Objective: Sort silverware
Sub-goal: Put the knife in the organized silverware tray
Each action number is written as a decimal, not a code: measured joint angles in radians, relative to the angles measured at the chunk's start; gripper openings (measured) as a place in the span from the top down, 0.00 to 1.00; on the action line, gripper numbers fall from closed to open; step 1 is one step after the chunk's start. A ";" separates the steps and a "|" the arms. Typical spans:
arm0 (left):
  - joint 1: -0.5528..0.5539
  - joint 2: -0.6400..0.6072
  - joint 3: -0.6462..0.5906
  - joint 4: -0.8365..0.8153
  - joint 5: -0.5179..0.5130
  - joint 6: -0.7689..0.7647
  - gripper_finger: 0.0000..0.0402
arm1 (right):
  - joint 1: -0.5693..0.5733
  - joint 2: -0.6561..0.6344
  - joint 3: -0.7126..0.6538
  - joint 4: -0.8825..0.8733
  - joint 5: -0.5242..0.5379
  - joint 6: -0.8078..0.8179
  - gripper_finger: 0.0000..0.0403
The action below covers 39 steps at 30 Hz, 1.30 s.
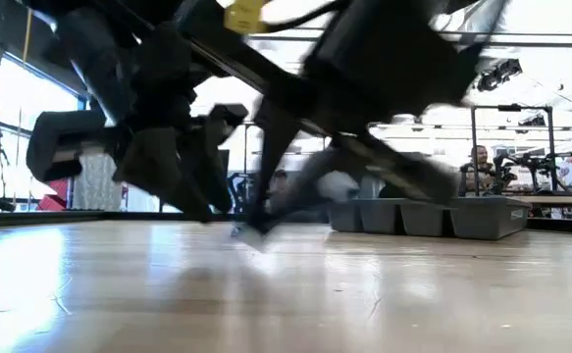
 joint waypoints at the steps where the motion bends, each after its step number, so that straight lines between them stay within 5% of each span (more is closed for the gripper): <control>1: -0.005 -0.030 0.000 -0.045 -0.042 -0.010 0.76 | 0.009 0.000 0.001 -0.008 0.027 0.048 0.99; 9: -0.027 -0.270 -0.001 -0.331 -0.379 -0.233 0.75 | 0.025 -0.143 0.006 -0.035 0.330 0.143 1.00; 15: -0.027 -0.333 -0.001 -0.357 -0.418 -0.374 0.76 | -0.026 -0.328 0.007 -0.128 0.567 0.204 1.00; 25: -0.040 -0.333 -0.001 -0.365 -0.408 -0.484 0.76 | -0.278 -0.643 -0.031 -0.693 0.331 0.708 1.00; 30: -0.040 -0.333 -0.001 -0.364 -0.407 -0.485 0.76 | -0.395 -0.701 -0.172 -0.751 0.152 0.660 1.00; 39: -0.040 -0.332 -0.001 -0.364 -0.407 -0.484 0.76 | -0.462 -0.693 -0.486 -0.582 0.161 0.411 1.00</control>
